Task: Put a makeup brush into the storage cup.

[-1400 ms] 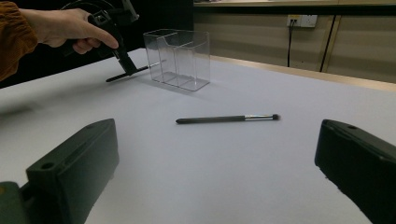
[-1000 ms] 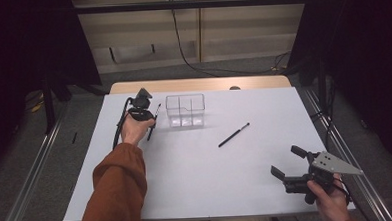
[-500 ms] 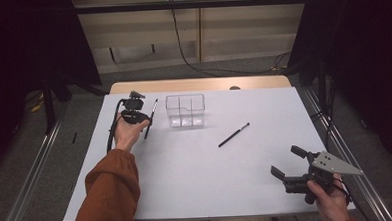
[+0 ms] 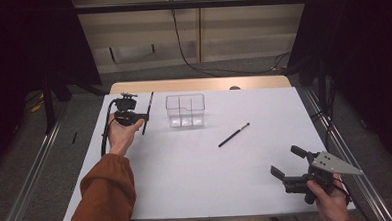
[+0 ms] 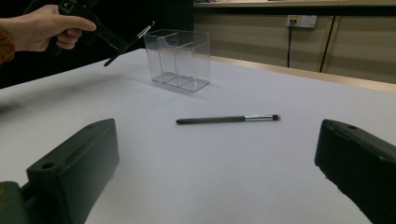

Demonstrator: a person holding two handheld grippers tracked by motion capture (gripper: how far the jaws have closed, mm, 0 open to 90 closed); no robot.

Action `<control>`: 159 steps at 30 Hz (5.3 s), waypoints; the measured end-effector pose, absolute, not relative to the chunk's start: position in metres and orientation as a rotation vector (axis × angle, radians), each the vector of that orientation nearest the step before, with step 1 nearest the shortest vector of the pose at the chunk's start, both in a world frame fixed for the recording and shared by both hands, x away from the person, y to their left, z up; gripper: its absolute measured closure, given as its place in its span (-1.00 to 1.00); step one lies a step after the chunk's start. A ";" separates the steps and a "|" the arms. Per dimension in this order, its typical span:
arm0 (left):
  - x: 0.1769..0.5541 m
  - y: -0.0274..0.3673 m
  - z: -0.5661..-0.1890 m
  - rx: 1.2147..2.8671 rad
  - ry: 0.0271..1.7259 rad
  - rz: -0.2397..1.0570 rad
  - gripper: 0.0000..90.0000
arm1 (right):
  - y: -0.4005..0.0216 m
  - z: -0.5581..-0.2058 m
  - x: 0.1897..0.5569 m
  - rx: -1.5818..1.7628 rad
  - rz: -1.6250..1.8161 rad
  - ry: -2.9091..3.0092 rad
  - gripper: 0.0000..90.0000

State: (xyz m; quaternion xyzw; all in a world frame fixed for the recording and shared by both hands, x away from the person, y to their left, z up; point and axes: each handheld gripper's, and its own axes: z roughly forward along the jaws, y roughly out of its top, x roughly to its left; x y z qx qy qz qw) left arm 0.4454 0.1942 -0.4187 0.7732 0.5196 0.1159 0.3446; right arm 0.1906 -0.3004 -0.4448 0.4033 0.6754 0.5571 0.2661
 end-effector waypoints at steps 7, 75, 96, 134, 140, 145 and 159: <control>0.437 0.195 -0.417 1.943 1.289 0.327 0.87 | -0.301 -0.445 0.191 1.080 1.496 1.829 -1.00; 0.417 0.163 -0.373 1.640 0.892 0.468 0.87 | -0.300 -0.445 0.191 1.082 1.512 1.822 -1.00; 0.433 0.131 -0.368 1.636 0.857 0.464 0.87 | -0.300 -0.445 0.191 1.088 1.514 1.821 -1.00; 0.457 0.120 -0.407 1.704 0.898 0.462 0.87 | -0.301 -0.446 0.191 1.087 1.517 1.833 -1.00; 0.456 0.121 -0.414 1.712 0.906 0.451 0.87 | -0.300 -0.446 0.191 1.085 1.514 1.837 -1.00; 0.456 0.122 -0.419 1.726 0.913 0.446 0.87 | -0.300 -0.446 0.191 1.085 1.515 1.838 -1.00; 0.457 0.126 -0.427 1.749 0.931 0.435 0.87 | -0.300 -0.446 0.190 1.085 1.515 1.837 -1.00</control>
